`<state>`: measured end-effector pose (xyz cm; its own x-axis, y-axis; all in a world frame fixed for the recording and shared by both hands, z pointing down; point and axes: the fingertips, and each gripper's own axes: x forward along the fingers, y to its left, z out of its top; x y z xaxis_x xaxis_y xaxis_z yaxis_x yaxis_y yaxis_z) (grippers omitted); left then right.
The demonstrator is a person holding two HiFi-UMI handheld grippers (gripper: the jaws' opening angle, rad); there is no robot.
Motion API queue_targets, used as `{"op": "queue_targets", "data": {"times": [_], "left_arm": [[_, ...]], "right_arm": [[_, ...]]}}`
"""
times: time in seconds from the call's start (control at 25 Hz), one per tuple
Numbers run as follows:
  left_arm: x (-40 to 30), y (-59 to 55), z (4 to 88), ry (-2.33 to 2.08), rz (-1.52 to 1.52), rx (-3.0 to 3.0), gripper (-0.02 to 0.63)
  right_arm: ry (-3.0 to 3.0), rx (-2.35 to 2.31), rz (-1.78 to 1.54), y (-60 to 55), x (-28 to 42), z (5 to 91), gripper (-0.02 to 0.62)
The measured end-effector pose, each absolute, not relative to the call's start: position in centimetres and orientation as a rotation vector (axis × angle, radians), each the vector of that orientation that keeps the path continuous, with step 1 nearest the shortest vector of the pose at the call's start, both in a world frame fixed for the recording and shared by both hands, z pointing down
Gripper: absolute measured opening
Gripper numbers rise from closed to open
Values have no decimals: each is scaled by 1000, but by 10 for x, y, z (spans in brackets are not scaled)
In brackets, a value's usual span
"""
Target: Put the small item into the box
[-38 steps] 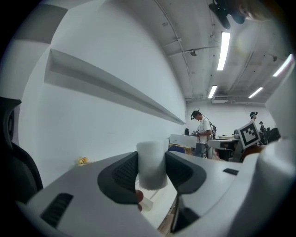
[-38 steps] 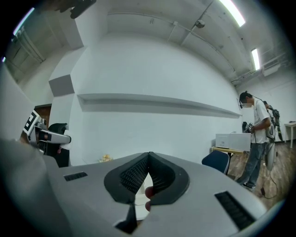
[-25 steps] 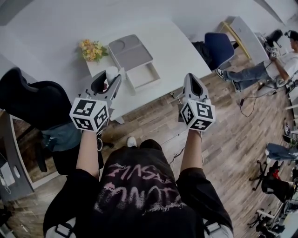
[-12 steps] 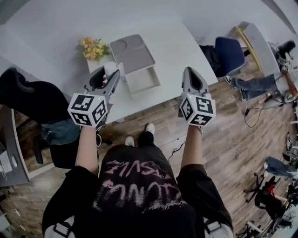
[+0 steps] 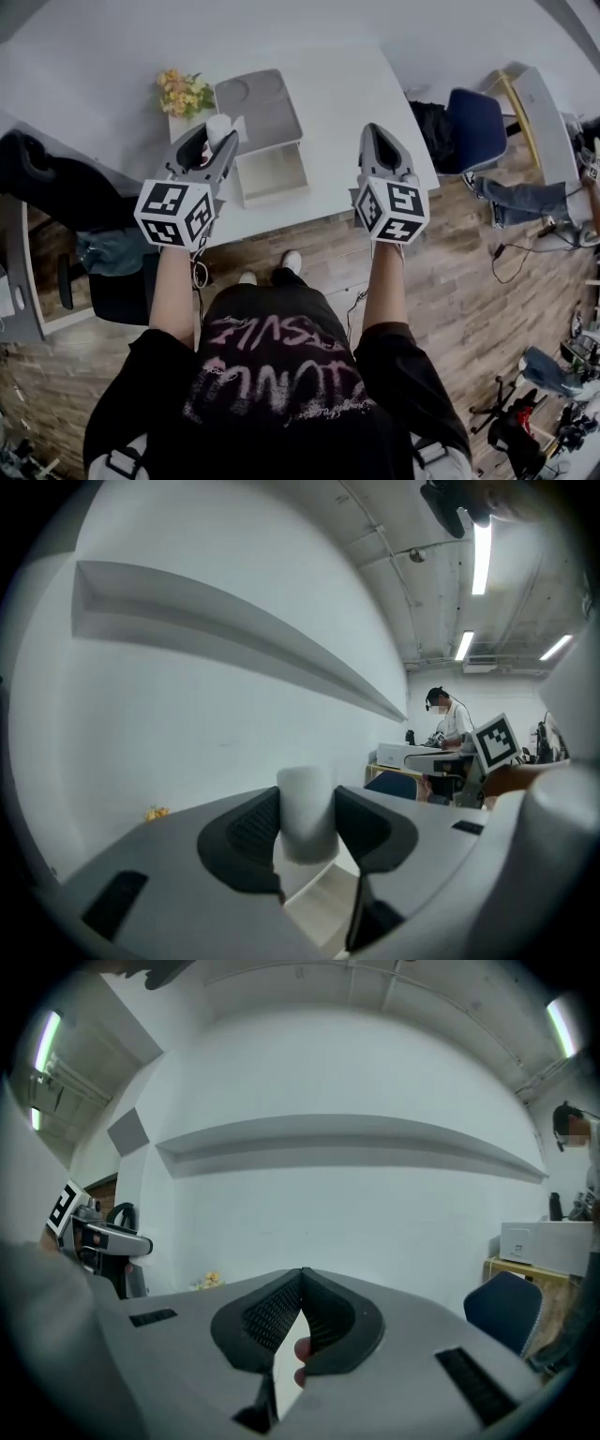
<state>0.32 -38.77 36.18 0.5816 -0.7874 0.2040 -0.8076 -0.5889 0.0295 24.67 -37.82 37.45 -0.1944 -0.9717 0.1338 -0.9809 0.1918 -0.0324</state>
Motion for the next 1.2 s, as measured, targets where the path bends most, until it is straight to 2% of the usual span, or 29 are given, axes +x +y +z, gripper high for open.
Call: {"op": "queue_targets", "data": {"times": [0.56, 1.2], "left_arm": [[19, -412, 389, -1408, 380, 2652, 180], [46, -417, 473, -1287, 586, 2541, 183]], "right_arm": [[-2459, 1844, 193, -426, 243, 391, 11], [-2517, 1785, 186, -450, 244, 396, 11]]}}
